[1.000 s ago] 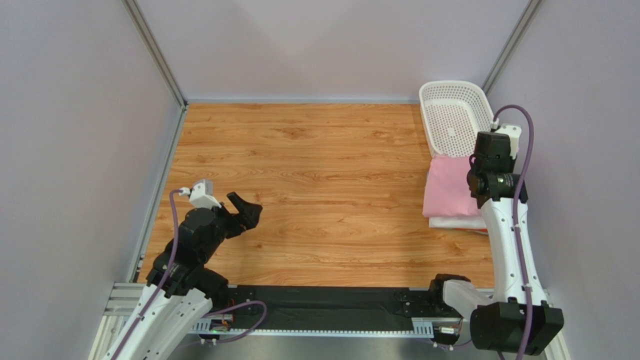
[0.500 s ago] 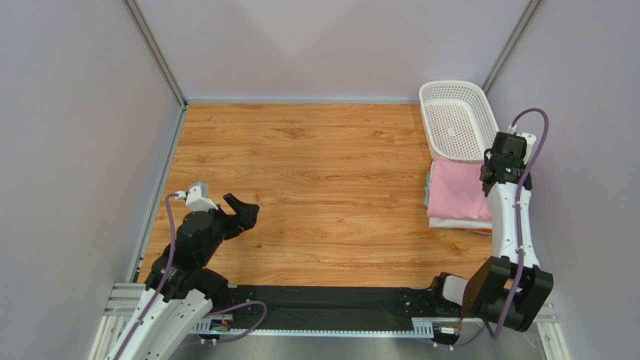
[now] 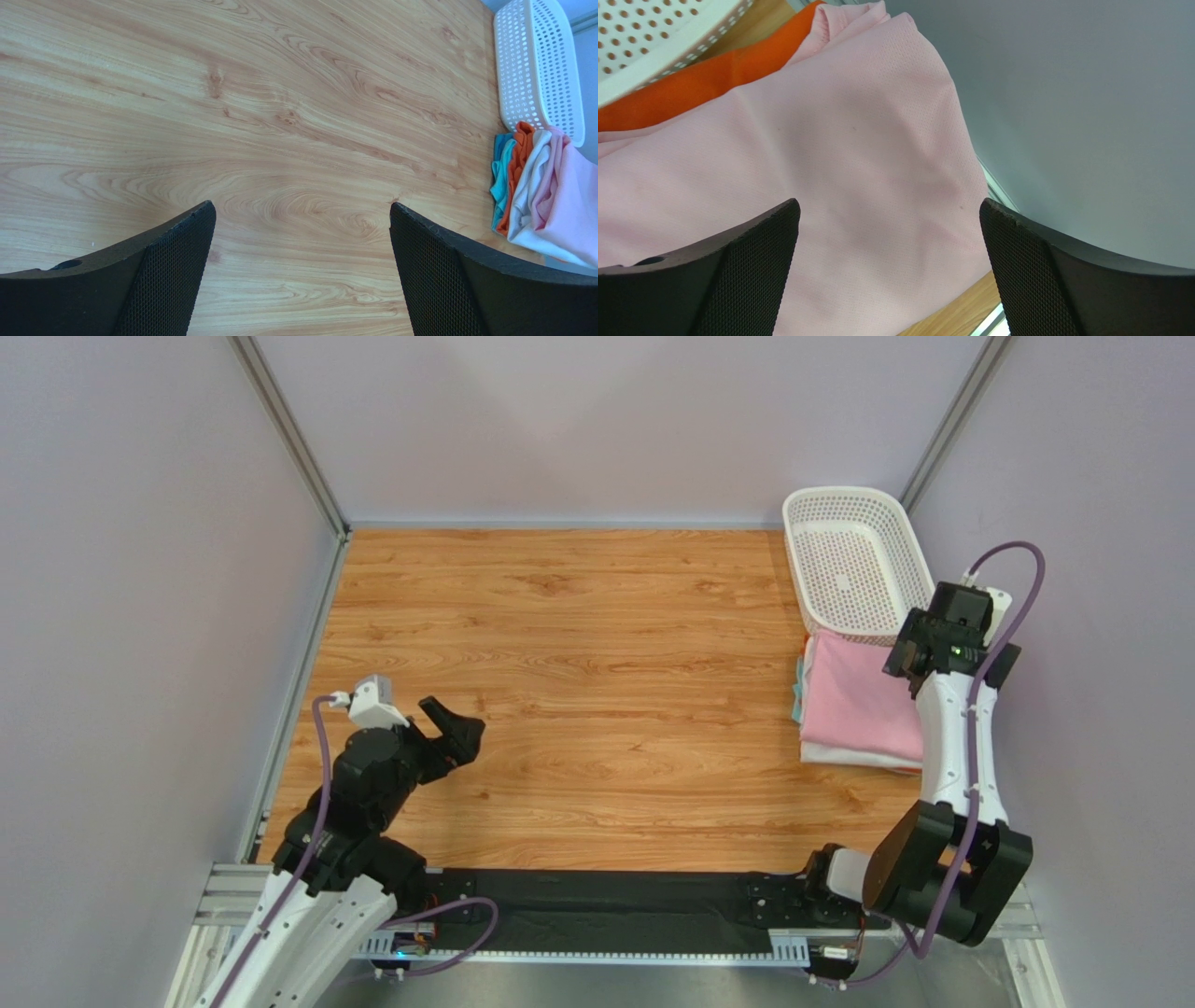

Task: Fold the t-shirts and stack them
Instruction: Neatly place the folded tshirt to the corner

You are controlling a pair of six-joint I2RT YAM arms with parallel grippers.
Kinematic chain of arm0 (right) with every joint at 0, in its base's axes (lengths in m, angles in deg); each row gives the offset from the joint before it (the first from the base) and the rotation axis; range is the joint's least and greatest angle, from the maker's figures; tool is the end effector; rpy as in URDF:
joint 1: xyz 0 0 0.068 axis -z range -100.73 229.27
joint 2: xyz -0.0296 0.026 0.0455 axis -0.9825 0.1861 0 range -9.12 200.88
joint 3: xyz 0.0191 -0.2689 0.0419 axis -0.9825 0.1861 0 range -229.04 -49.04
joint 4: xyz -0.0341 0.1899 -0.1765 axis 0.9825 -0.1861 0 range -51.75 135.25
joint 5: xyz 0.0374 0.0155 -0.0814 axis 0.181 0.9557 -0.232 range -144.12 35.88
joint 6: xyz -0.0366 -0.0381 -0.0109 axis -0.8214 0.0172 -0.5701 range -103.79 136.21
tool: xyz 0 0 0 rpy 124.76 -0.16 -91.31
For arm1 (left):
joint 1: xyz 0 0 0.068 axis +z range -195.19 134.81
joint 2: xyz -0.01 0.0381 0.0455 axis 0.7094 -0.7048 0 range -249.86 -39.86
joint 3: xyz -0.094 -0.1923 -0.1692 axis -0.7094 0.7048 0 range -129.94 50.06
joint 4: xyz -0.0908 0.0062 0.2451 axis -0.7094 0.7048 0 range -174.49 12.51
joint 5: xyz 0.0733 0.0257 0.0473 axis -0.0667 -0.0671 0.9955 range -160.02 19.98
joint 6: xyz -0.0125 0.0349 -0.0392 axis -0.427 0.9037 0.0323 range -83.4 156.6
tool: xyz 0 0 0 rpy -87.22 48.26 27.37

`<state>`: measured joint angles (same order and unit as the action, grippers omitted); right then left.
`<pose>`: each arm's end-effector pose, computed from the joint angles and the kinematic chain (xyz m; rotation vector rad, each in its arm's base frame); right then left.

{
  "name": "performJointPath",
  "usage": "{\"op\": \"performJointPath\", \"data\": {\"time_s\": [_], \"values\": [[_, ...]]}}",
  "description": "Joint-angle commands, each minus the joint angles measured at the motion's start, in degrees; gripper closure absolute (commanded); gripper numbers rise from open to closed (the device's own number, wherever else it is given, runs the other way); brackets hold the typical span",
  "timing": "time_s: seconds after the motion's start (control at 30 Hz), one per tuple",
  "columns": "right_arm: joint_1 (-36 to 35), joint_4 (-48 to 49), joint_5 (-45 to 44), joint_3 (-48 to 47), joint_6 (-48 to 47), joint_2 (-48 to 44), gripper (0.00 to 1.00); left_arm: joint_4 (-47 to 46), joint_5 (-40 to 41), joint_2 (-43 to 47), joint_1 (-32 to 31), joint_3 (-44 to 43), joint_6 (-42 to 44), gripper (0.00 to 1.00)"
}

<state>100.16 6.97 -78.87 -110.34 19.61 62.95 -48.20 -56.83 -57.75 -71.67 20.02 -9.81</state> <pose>0.2380 -0.1067 0.2975 0.7030 2.3245 -0.6623 0.0885 -0.0350 0.2603 -0.4995 1.9670 -0.5904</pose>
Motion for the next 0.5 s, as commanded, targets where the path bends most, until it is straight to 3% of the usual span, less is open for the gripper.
{"op": "performJointPath", "data": {"time_s": [0.0, 0.27, 0.47], "values": [[0.2, 1.9, 5.3, -2.4, 3.3, -4.5, 0.0, 0.0, -0.1, -1.4, 0.1, -0.2, -0.3, 0.0], [0.3, 0.1, 12.8, -4.7, 7.1, -5.9, 0.0, 0.2, -0.4, -2.6, 0.1, -0.5, -0.1, 0.0], [2.3, 3.0, 13.6, -6.1, 7.1, 2.0, 0.0, 0.2, -0.4, -2.9, 0.1, -0.5, -0.1, 0.0]]}}
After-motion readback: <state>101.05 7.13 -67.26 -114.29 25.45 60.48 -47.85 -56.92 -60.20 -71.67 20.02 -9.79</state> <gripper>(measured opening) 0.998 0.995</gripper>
